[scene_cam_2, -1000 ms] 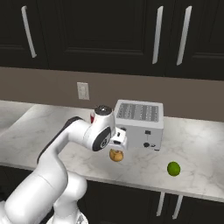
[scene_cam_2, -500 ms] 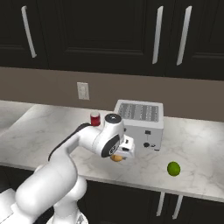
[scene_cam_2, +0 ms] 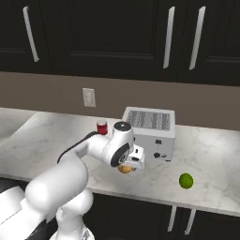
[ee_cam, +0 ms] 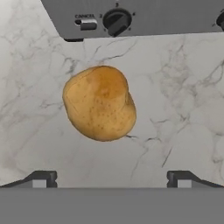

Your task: Place the potato and lime inside the fridge drawer. Close the drawer after placing the vegetables.

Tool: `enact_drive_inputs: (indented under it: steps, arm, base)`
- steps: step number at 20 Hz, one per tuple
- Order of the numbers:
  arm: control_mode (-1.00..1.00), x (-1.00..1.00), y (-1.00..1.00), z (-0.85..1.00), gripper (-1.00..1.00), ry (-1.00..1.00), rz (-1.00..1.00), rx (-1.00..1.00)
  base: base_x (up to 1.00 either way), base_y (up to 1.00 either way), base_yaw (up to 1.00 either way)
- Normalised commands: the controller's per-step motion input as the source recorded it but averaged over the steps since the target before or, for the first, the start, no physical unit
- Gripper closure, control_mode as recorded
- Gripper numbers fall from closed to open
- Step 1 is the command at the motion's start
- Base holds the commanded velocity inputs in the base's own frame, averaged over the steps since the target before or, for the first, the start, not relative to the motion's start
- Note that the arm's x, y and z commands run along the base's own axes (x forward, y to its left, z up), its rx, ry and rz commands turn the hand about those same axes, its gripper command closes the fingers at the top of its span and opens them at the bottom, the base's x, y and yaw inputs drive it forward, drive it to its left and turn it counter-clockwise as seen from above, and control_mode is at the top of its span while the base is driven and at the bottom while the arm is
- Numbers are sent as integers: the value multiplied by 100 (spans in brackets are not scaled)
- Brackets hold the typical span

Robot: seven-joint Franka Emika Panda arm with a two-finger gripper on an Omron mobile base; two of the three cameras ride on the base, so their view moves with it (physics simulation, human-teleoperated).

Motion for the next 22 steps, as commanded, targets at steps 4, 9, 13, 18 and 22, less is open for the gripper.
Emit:
enact_drive_inputs:
  steps: [4,9,13,18,22]
  arm:
    - [-100,19,0,-13,-100,2,0,0]
    - [-100,16,1,-11,-100,0,0,0]
    - [-100,11,2,-21,-100,0,0,0]
    - [-100,23,5,-25,-100,0,1,0]
    - [-100,12,7,-23,-100,0,3,0]
  base:
    - [0,0,0]
    - [0,0,0]
    - [0,0,0]
    - [0,0,0]
    - [0,0,0]
